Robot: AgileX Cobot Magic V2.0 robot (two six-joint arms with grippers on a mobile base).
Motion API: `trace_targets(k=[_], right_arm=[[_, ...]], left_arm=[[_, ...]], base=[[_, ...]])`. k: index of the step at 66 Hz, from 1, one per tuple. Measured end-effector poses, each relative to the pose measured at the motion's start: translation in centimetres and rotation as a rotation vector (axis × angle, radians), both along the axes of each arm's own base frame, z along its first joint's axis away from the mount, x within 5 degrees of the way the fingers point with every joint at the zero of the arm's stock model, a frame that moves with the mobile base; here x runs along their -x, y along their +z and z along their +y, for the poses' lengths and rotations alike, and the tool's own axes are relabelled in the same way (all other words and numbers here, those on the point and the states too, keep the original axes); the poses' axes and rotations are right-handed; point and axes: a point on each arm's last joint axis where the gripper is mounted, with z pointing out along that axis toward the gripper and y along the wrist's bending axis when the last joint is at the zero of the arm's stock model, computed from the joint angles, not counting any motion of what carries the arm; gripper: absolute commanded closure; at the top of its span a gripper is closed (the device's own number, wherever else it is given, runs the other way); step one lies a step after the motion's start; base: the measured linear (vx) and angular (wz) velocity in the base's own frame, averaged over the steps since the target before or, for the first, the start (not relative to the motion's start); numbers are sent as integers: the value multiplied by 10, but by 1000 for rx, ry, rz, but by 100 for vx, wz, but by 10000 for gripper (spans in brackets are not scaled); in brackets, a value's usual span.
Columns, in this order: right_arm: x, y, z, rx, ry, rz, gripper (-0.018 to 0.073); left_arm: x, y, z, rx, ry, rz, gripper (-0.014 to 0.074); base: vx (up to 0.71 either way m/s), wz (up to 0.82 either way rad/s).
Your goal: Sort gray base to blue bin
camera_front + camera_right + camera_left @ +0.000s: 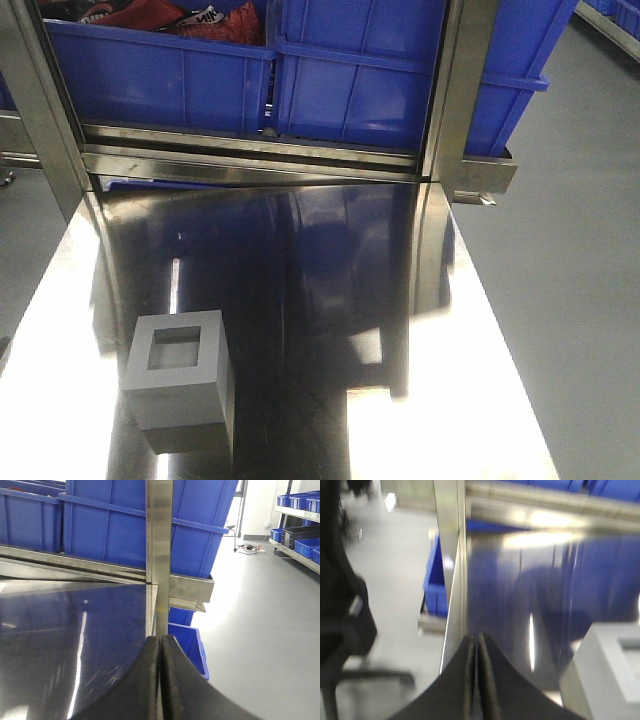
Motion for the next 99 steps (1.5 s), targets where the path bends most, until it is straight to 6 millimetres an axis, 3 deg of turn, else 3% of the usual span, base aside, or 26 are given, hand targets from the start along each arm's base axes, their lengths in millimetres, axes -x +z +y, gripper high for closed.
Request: trace_targets(k=[35, 47, 68, 99], right_arm=[[0, 0, 0, 0, 0, 0, 568], [0, 0, 0, 0, 0, 0, 568], [0, 0, 0, 0, 0, 0, 568], [0, 0, 0, 0, 0, 0, 568]], left_arm=[[-5, -8, 0, 5, 2, 83, 588], [-5, -8, 0, 5, 2, 83, 507], [-5, -8, 0, 5, 2, 83, 234], [-6, -5, -2, 66, 9, 68, 216]], base=[[0, 0], [0, 0], [0, 0], [0, 0]])
